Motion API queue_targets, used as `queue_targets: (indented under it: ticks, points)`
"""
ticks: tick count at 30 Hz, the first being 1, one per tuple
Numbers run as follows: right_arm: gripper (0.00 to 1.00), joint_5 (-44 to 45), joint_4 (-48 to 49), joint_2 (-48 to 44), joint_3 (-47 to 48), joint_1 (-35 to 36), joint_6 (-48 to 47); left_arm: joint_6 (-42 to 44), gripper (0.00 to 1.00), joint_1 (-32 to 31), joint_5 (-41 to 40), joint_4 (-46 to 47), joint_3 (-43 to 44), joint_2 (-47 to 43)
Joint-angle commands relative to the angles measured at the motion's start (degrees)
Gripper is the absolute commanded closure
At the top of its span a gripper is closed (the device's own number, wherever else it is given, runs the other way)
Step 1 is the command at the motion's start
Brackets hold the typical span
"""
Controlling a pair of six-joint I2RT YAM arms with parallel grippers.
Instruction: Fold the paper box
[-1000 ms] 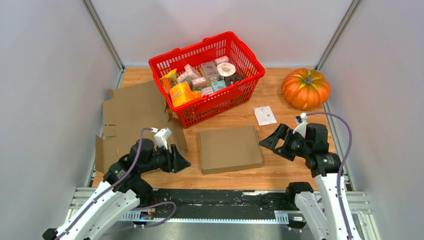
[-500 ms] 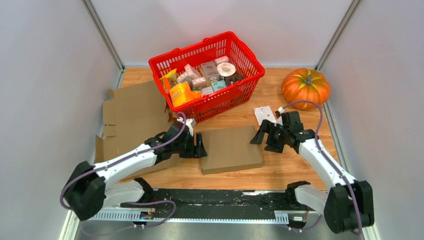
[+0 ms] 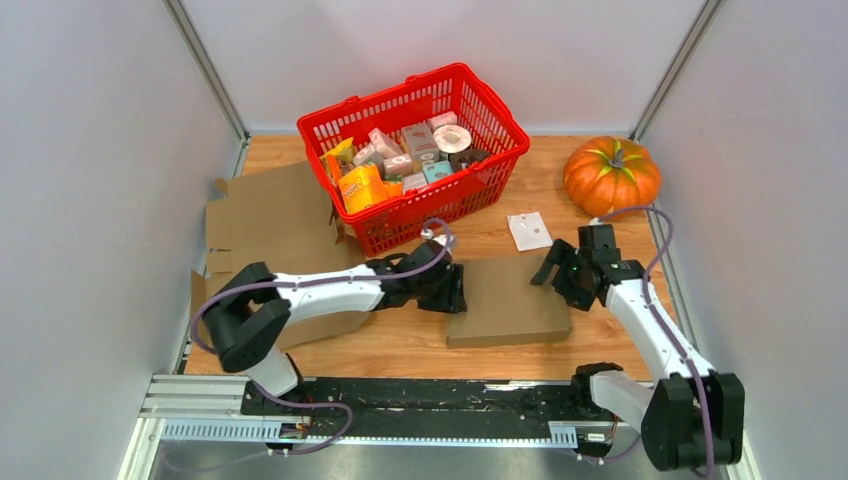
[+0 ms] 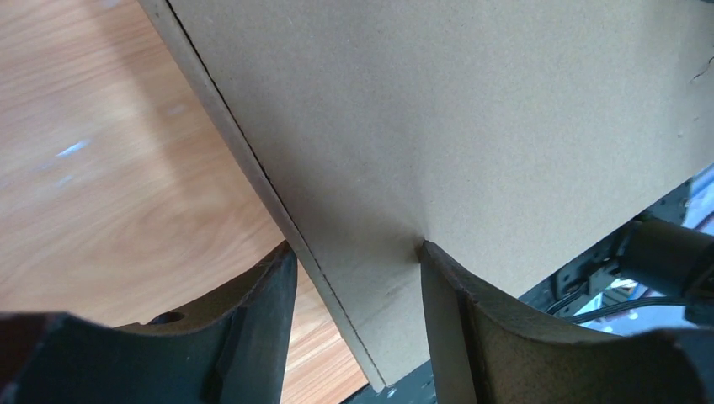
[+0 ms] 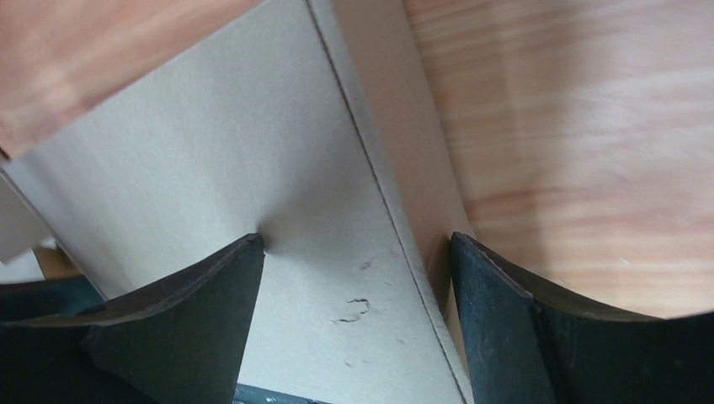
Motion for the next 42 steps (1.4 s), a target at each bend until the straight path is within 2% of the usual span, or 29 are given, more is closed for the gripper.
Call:
queue_targets:
  ticks: [1, 3, 4, 7, 12, 14, 16, 19, 23, 28, 32, 35, 38, 39, 42]
  points:
    - [0.16, 5.69, -6.55, -7.31, 0.04, -5.59, 7.13, -2.74, 0.42, -5.53, 6.73, 9.97, 11.31, 9.18]
    - [0.13, 8.79, -8.85, -9.59, 0.48, -10.42, 6.08, -2.92, 0.42, -7.46, 9.64, 9.98, 19.10, 15.49]
    - [0.13, 8.80, -9.11, -10.22, 0.57, -15.93, 5.12, -3.01, 0.42, -7.91, 10.52, 9.98, 21.94, 17.79]
    - [0.13, 11.32, -8.41, -9.79, 1.00, -25.61, 3.62, -3.88, 0.44, -10.02, 15.26, 9.54, 33.62, 26.32]
    - [0.12, 16.61, -5.69, -3.65, 5.91, -28.55, -0.24, -4.59, 0.44, -13.88, 19.05, 6.56, 50.40, 35.90]
    - [0.10, 17.67, -7.00, -1.88, 8.03, -28.73, -1.65, -3.27, 0.40, -14.24, 18.18, 3.66, 53.07, 36.97]
    - [0.06, 20.39, -7.09, -0.91, 10.22, -28.73, -4.55, -2.05, 0.37, -13.63, 18.00, 3.30, 53.08, 36.28]
    - [0.02, 25.04, -8.06, -1.69, 11.38, -28.47, -6.23, 2.95, 0.25, -13.45, 16.07, -0.56, 51.50, 32.24]
    - [0.00, 32.15, -8.94, -5.64, 11.38, -28.47, -5.79, 8.85, 0.24, -12.57, 14.22, -7.92, 49.91, 27.40]
    - [0.00, 34.72, -9.64, -6.88, 11.91, -28.47, -5.26, 13.34, 0.23, -10.38, 13.86, -12.08, 48.85, 22.21]
    - [0.00, 38.84, -11.13, -6.53, 14.18, -28.03, -5.35, 15.27, 0.23, -9.84, 14.13, -13.32, 48.07, 19.41]
    - [0.00, 39.38, -11.05, -5.83, 15.25, -27.24, -4.56, 13.87, 0.23, -9.76, 15.69, -10.86, 44.47, 16.24]
    - [0.00, 40.17, -9.74, -8.97, 16.56, -22.16, -6.30, 13.87, 0.25, -9.76, 14.67, -10.86, 43.86, 15.54]
    - [0.00, 40.43, -8.95, -9.78, 17.00, -17.18, -7.36, 13.00, 0.26, -9.67, 13.70, -10.24, 41.24, 14.92]
    - [0.00, 38.18, -12.18, -9.52, 21.56, -9.25, -9.12, 10.62, 0.32, -9.32, 13.34, -5.94, 36.83, 15.00]
